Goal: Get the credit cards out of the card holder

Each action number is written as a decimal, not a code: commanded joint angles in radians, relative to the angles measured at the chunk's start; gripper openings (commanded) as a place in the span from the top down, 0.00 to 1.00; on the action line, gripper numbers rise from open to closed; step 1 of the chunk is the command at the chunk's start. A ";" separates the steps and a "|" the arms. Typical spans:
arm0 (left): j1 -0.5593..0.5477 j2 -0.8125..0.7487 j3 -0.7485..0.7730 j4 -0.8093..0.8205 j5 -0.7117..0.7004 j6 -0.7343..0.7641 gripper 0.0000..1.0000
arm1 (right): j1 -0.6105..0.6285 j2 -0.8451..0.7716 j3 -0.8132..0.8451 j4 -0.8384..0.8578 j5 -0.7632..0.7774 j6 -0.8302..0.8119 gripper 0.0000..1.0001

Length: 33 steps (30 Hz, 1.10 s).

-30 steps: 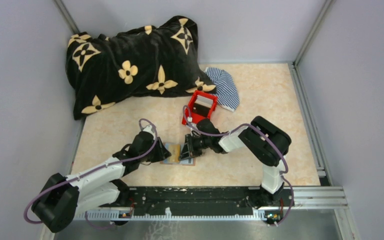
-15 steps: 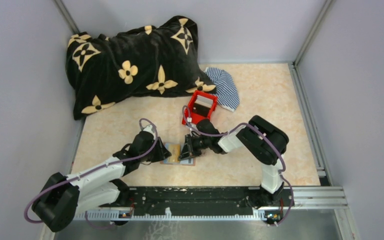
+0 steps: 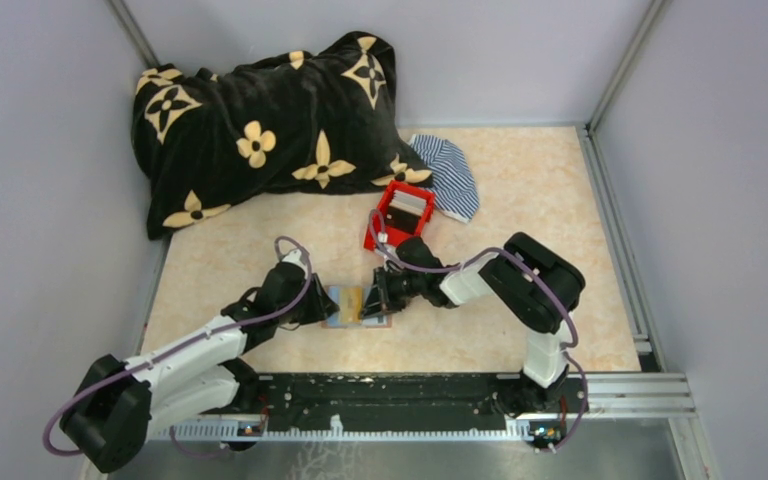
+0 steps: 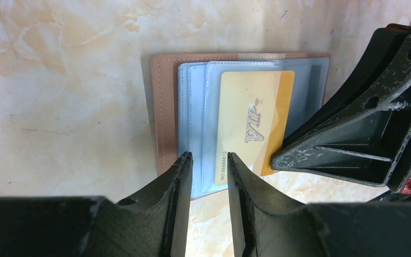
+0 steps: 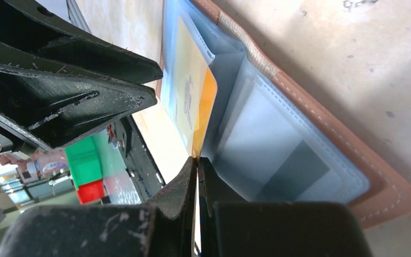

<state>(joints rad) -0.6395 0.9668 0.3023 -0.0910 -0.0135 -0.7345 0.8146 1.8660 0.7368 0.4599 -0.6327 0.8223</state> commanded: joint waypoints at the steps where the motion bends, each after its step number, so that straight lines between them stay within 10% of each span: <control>1: 0.000 0.024 0.042 -0.008 0.002 0.018 0.63 | -0.012 -0.092 -0.019 -0.014 0.038 -0.031 1.00; 33: 0.000 0.134 0.203 0.124 0.067 0.072 0.63 | -0.081 -0.240 -0.159 -0.053 0.064 -0.034 1.00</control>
<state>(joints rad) -0.6395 1.0878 0.4267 -0.0254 0.0189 -0.6899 0.7364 1.6516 0.5941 0.3454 -0.5690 0.7818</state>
